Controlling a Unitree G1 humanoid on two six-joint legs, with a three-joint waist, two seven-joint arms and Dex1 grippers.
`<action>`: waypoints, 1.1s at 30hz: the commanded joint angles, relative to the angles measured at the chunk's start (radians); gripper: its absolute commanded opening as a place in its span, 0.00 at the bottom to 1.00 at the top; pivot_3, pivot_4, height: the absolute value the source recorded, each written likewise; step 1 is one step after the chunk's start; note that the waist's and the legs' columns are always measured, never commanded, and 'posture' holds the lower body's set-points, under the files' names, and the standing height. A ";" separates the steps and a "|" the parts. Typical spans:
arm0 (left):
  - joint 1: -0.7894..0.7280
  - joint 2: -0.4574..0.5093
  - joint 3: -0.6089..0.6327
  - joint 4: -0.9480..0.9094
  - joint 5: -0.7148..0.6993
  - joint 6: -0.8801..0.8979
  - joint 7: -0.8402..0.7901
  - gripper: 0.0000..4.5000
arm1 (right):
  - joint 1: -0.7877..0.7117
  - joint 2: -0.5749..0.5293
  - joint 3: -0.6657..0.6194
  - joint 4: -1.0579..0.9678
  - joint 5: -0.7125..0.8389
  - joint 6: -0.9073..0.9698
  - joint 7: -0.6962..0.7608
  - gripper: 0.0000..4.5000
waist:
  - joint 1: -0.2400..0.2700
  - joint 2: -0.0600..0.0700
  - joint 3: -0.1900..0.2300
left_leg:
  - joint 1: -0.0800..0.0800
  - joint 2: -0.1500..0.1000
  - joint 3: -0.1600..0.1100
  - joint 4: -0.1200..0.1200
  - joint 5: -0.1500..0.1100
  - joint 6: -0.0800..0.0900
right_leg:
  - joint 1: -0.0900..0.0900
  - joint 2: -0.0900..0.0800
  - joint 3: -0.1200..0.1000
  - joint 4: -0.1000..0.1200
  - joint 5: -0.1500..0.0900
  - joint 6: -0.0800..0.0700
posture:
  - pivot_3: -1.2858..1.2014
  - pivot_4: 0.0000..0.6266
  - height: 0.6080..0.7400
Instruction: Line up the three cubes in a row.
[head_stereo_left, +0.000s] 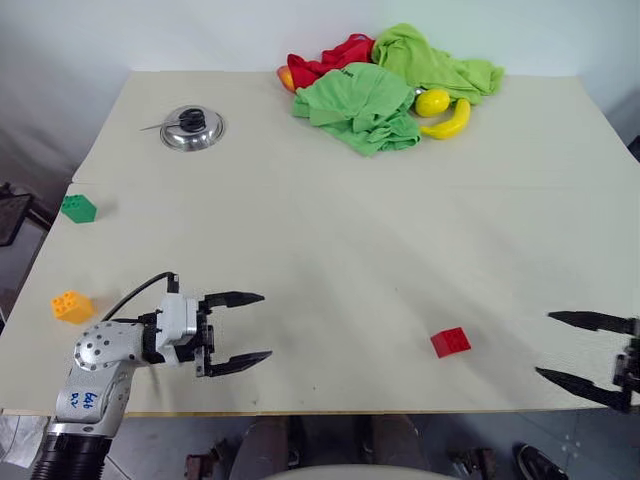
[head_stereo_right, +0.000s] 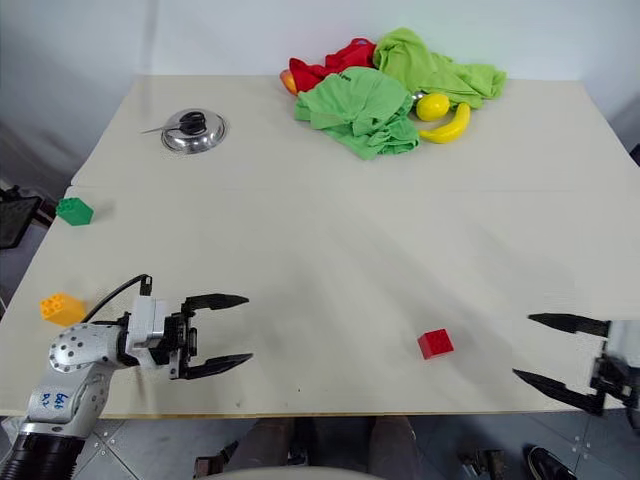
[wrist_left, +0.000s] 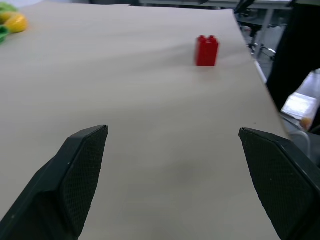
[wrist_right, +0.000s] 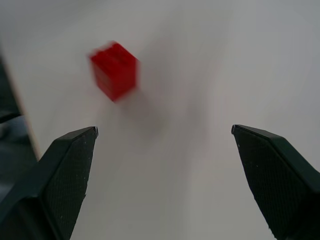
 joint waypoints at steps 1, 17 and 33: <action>0.005 0.005 0.004 -0.033 -0.005 -0.008 0.002 0.99 | -0.091 -0.035 0.111 -0.102 -0.002 0.087 -0.006 1.00 | 0.004 0.000 0.000 | 0.000 0.001 -0.001 0.000 0.000 -0.001 | 0.000 0.000 0.001 0.001 0.000 -0.001 | 0.52 0.24 1.00; -0.016 -0.003 0.001 -0.033 0.019 -0.043 0.025 1.00 | -0.410 -0.027 0.460 0.057 -0.185 0.052 0.070 0.59 | 0.027 0.001 0.001 | -0.003 0.000 -0.004 0.003 -0.003 -0.001 | 0.001 0.004 -0.008 0.003 -0.001 -0.005 | 0.52 0.24 1.00; -0.020 -0.017 0.012 -0.003 0.019 -0.055 0.078 1.00 | -0.813 0.087 0.559 0.325 -0.253 0.058 0.067 0.33 | 0.006 0.001 0.001 | -0.004 0.002 -0.004 0.005 -0.003 -0.002 | 0.001 0.005 -0.009 0.004 -0.001 -0.006 | 0.52 0.24 1.00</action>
